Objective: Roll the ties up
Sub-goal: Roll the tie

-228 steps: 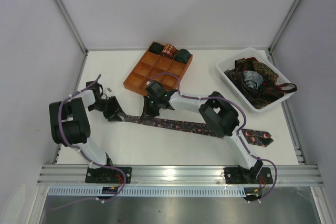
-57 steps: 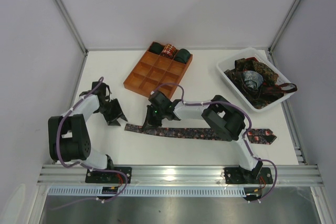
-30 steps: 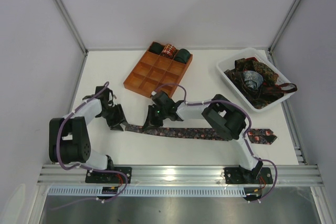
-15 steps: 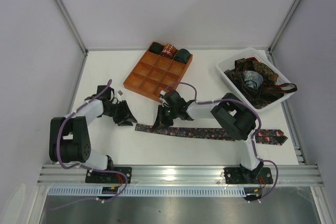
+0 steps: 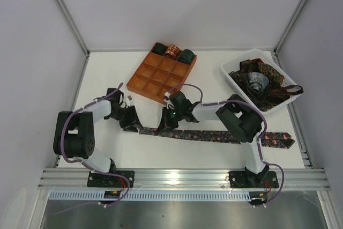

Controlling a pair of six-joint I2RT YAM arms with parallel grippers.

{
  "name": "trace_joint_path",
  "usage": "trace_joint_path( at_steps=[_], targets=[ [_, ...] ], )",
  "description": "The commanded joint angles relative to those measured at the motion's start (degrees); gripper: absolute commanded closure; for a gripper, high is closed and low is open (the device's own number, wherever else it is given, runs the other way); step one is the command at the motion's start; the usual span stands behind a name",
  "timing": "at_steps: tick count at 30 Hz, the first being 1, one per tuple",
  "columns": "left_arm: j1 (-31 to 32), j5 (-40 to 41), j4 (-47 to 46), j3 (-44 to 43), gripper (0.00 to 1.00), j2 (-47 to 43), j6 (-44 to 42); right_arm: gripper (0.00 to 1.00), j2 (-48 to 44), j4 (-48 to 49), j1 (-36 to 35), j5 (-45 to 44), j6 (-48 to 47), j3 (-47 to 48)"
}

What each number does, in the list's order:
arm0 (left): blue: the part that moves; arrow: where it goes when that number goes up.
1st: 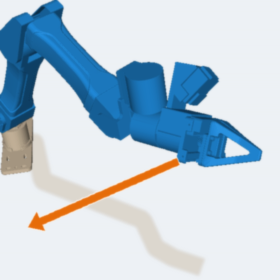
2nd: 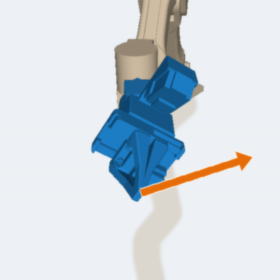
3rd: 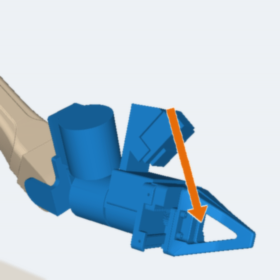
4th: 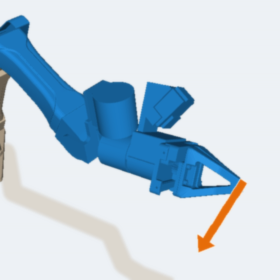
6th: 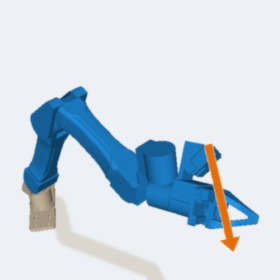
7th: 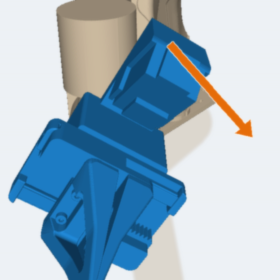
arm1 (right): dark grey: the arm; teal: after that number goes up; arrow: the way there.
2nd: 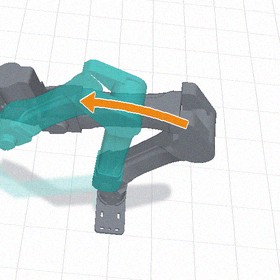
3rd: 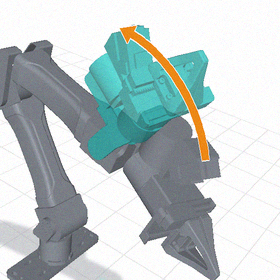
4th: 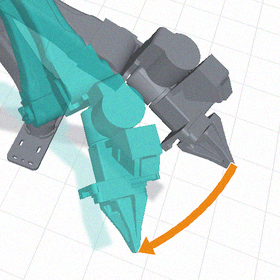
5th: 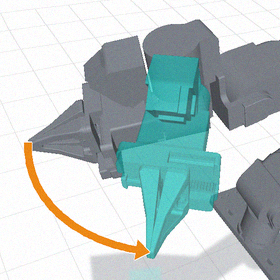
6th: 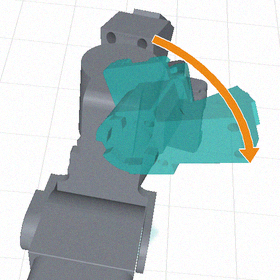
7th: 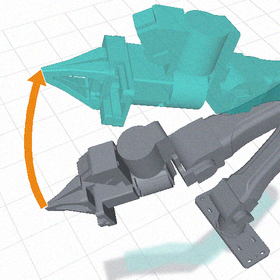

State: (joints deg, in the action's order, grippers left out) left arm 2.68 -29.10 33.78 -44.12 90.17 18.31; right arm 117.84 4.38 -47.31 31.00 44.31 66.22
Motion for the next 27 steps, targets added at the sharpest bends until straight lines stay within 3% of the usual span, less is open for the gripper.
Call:
trace_joint_path(
  at_steps=[1, 6, 8, 12, 15, 20, 27],
  targets=[
    [0.4, 3.26, -0.03, -2.29, 0.58, 0.62, -3.01, 1.0, 1.87, -5.35, 0.38, -3.67, -1.25, -2.14],
    [0.75, 1.51, -1.61, -2.11, 0.6, 1.84, -2.84, 1.0, 2.48, -5.26, 0.29, -3.41, -0.9, -1.62],
    [1.1, 0.72, -1.61, -2.2, 0.67, 2.9, -2.92, 1.0, 2.57, -5.17, 0.29, -3.32, -0.9, -1.35],
    [1.1, -3.23, -2.31, -1.85, 0.71, 4.14, -2.31, 1.0, 3.36, -5.26, 0.29, -3.05, -0.81, -0.47],
    [1.1, -3.5, -2.32, -2.2, 0.78, 4.05, -2.13, 1.0, 3.71, -5.35, 0.29, -2.88, -0.81, 0.05],
    [1.1, -1.75, -0.21, -3.69, 0.99, 2.12, -1.96, 1.0, 3.89, -5.88, 0.37, -3.41, -0.9, 0.58],
    [1.19, -2.44, 0.59, -4.49, 0.99, -6.14, 2.95, 1.0, 3.89, -7.81, 0.38, -3.94, -0.81, 1.81]
  ],
)
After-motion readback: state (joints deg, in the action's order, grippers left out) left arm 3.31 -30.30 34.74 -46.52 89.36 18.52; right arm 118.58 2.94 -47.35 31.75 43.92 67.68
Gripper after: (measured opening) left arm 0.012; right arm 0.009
